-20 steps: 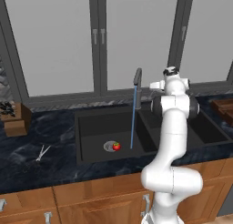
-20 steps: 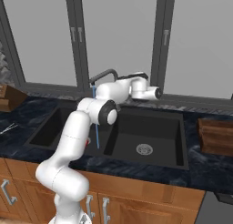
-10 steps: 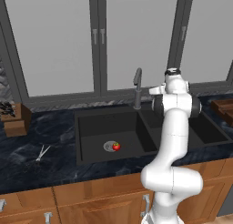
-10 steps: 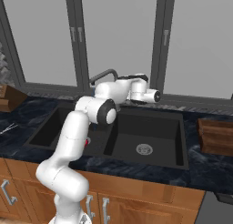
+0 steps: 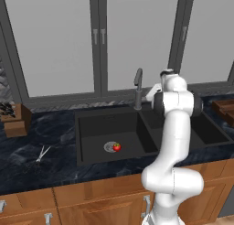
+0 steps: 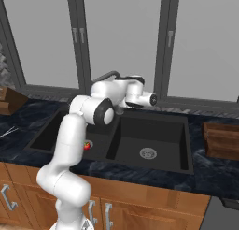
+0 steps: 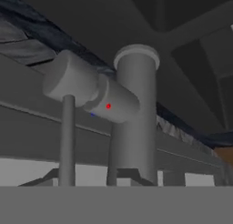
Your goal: Pick up all produce items and place them in the sink. Turn on the sink faucet to wash them. Then turn the sink off and put them in the tray.
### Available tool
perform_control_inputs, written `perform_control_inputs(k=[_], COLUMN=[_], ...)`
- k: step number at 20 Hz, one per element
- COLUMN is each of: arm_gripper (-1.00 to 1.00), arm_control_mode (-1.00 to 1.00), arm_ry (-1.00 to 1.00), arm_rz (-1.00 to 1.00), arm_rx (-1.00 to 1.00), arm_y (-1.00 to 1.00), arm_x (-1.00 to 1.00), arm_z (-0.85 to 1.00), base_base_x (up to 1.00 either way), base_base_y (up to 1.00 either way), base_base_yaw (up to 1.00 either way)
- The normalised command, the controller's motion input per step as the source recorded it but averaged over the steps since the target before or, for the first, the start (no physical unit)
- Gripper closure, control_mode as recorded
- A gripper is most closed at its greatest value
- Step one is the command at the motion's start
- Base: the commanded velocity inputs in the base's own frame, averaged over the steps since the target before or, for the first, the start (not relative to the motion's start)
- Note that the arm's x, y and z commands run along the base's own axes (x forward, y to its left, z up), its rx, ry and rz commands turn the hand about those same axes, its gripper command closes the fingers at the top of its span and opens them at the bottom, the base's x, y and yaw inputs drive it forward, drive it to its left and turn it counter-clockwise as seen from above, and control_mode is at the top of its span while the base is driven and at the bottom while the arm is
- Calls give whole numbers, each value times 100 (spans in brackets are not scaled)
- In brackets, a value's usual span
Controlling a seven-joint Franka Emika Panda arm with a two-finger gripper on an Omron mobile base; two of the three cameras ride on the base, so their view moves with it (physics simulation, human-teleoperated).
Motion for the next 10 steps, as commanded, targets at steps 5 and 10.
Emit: perform_control_inputs(k=[5,10], arm_gripper=[-100,-100], arm_control_mode=[-100,-100], arm_ry=[-12,-13], arm_rz=[19,4], arm_rx=[0,0], arm_y=[-5,-19], arm_x=[-33,-54], arm_z=[20,56], base_base_x=[0,0], base_base_y=[0,0], base_base_yaw=[0,0])
